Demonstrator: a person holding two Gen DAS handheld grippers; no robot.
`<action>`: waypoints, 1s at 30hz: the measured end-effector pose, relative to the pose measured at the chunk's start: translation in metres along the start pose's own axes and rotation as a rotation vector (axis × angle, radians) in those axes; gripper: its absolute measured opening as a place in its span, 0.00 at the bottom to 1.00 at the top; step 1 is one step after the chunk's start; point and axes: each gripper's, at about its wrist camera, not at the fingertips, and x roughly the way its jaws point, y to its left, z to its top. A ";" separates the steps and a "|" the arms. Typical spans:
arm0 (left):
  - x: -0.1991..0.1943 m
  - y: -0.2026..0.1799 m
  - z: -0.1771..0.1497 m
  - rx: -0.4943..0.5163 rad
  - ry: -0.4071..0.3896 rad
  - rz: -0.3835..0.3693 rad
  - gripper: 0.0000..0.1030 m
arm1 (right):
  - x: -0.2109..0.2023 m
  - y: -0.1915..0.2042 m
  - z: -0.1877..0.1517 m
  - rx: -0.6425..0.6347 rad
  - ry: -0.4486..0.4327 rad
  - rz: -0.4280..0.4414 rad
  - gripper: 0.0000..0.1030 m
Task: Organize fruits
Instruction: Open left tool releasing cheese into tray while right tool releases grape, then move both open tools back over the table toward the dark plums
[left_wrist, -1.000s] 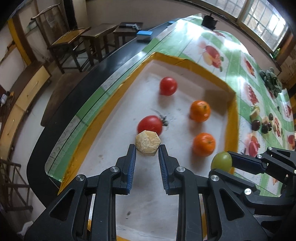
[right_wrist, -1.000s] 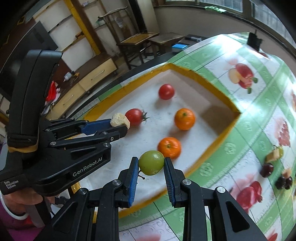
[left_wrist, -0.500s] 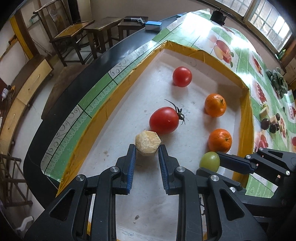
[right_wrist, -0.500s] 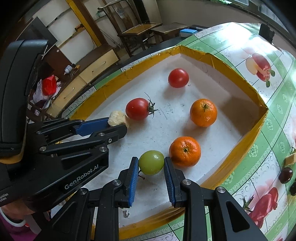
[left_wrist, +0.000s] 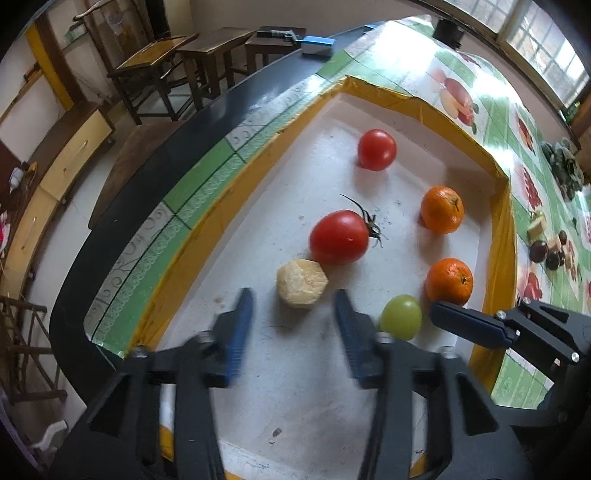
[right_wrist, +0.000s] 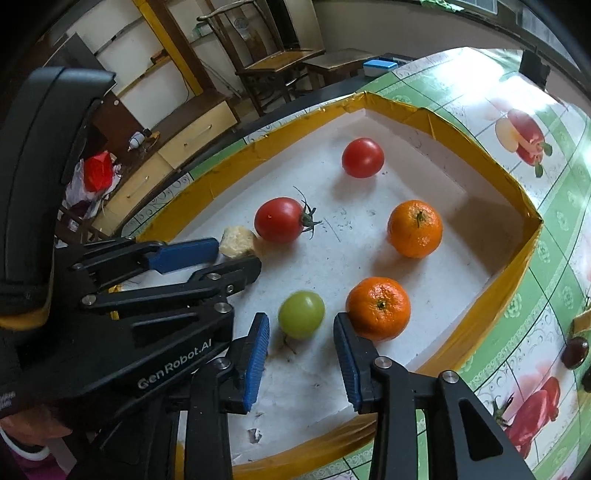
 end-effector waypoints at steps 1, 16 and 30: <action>-0.002 0.001 0.000 -0.005 -0.002 -0.004 0.59 | -0.003 -0.001 0.000 0.006 -0.001 0.009 0.34; -0.040 -0.067 0.010 0.122 -0.065 -0.032 0.63 | -0.082 -0.045 -0.022 0.124 -0.148 -0.047 0.34; -0.050 -0.201 -0.007 0.370 -0.062 -0.139 0.63 | -0.170 -0.137 -0.119 0.375 -0.221 -0.203 0.35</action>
